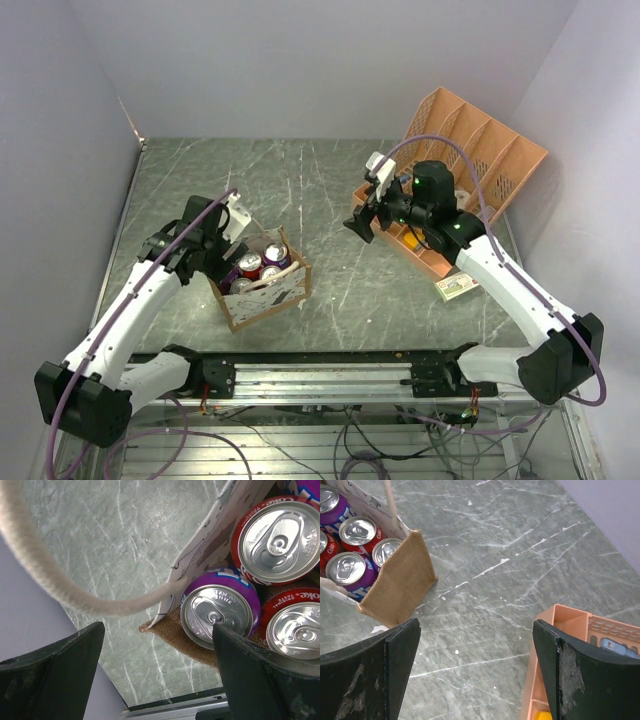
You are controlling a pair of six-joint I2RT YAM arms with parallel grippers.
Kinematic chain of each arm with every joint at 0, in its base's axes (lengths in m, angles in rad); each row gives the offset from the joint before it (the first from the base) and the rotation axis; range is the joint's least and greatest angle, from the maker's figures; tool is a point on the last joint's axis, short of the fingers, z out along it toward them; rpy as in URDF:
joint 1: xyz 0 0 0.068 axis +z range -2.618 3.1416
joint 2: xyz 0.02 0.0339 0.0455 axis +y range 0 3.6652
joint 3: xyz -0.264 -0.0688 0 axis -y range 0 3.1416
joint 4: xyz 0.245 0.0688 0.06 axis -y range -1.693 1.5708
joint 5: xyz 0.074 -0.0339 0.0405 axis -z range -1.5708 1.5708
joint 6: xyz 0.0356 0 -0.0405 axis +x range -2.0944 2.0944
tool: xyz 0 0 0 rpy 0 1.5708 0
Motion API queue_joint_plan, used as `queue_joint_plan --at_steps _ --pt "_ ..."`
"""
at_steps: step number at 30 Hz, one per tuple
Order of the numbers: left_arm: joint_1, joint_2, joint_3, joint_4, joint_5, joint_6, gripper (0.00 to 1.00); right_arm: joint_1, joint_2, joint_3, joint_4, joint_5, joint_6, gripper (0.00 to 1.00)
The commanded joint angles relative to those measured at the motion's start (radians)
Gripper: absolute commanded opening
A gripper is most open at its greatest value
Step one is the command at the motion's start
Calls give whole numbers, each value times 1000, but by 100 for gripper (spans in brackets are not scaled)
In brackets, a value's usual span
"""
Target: Place the beverage into the canvas bag
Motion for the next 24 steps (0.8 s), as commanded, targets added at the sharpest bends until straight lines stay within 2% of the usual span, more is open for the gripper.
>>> queue_joint_plan --at_steps 1,9,13,17,20,24 --pt "10 16 -43 57 -7 21 100 -32 -37 -20 18 -17 3 95" --pt "10 8 -80 49 -12 28 100 -60 -67 -53 22 -6 -3 96" --pt "10 -26 -17 0 27 22 100 -94 -85 -58 5 22 -15 98" --pt "10 -68 63 -9 69 1 99 -140 -106 -73 -10 113 -23 100" --pt "10 -89 104 33 48 -32 99 -171 -117 -88 -20 210 -23 100" --pt "12 -130 109 182 -46 -82 99 -226 -135 -104 -27 302 -1 100"
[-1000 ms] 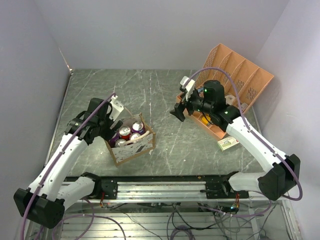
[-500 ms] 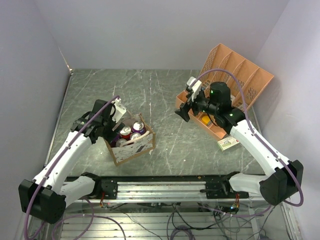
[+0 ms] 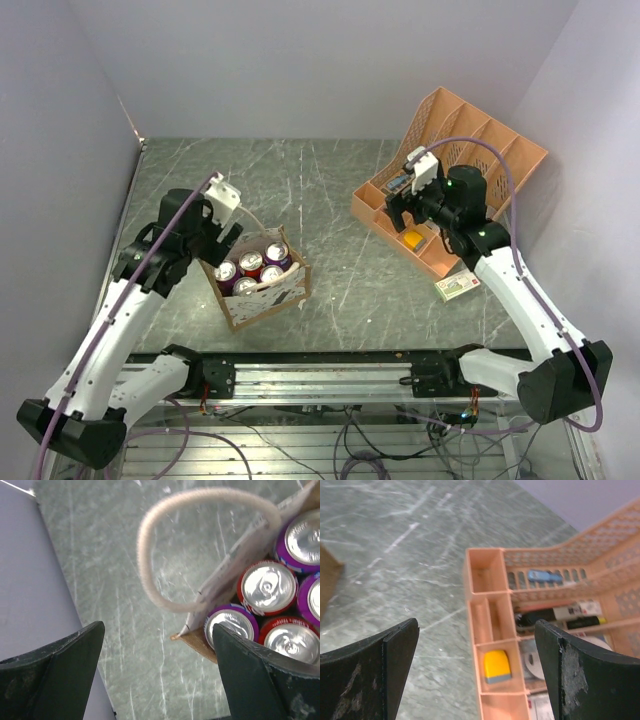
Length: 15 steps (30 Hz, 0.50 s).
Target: Place the beverage into the canvas bag
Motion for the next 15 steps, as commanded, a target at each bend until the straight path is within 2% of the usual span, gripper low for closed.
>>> queue_joint_plan --at_steps 1,7,10,15 --pt "12 -51 20 178 -101 -69 99 -59 -33 -26 -15 152 21 100" --pt "27 -93 -16 408 -272 -137 99 -95 -90 -74 41 265 110 100" --pt "30 -117 -15 473 -256 -169 99 -130 -168 -124 101 220 102 100" --pt "32 -140 34 470 -183 -246 99 -177 -266 -149 107 192 65 100"
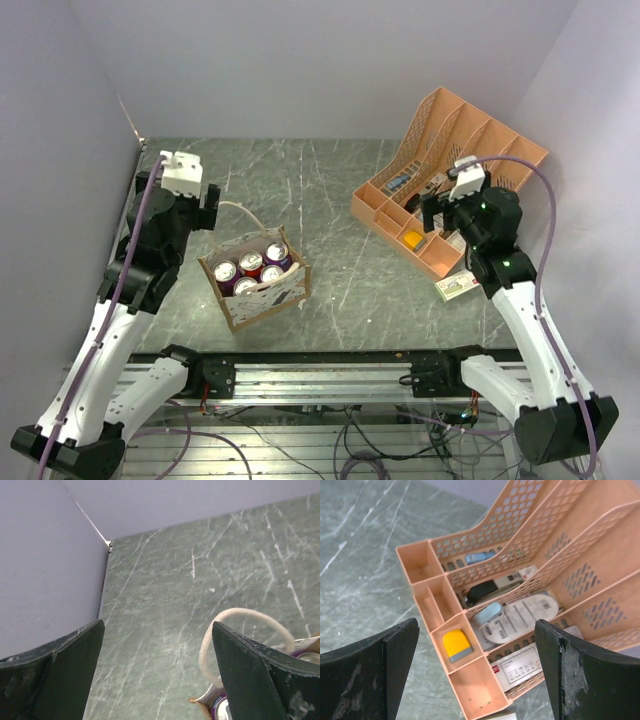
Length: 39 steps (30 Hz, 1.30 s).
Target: Place the beverage into the canvas bag
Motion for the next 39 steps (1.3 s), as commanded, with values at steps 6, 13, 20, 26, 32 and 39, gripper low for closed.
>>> queue_joint_plan --at_steps 6,13,20,26,32,39 --pt "49 -80 28 59 150 -90 99 -81 -139 -21 59 -33 -10 100" --pt "94 -157 -12 52 152 -102 99 -102 -168 -25 47 -35 2 100" --pt "113 -204 -33 18 227 -83 99 -135 -212 -38 33 -5 -8 100" --pt "121 -227 -64 18 233 -90 99 -148 -234 -49 12 -29 -23 100" --pt "126 -256 -60 4 231 -100 99 -159 -232 -50 10 -36 -23 100" --pt "128 -279 -77 8 198 -96 99 -175 -227 -44 3 -40 -19 100"
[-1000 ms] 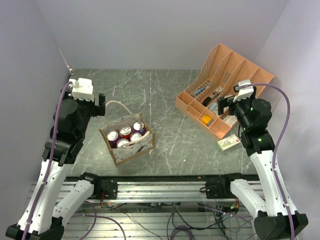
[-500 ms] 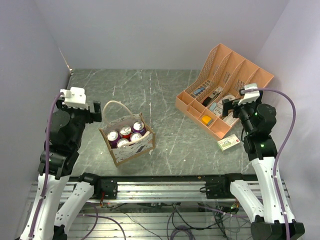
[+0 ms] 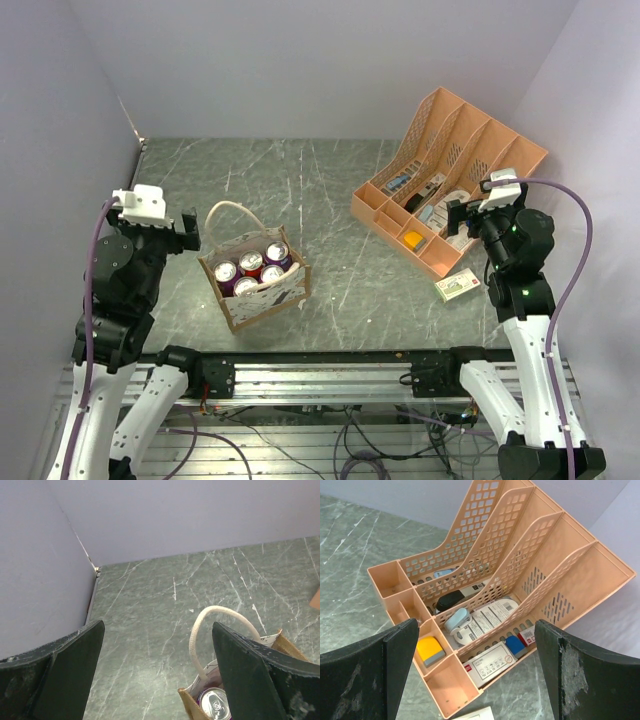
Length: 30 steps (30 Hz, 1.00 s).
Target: Place the beverage into the canvas bag
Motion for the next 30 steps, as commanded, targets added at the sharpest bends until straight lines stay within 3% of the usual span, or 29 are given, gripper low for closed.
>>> queue_joint_plan --at_steps 1,30 --pt "19 -7 -16 16 -8 -11 99 -13 -2 -3 -7 -2 -6 100" --pt "30 -13 -22 22 -55 -22 99 -14 -8 -13 5 28 -14 100"
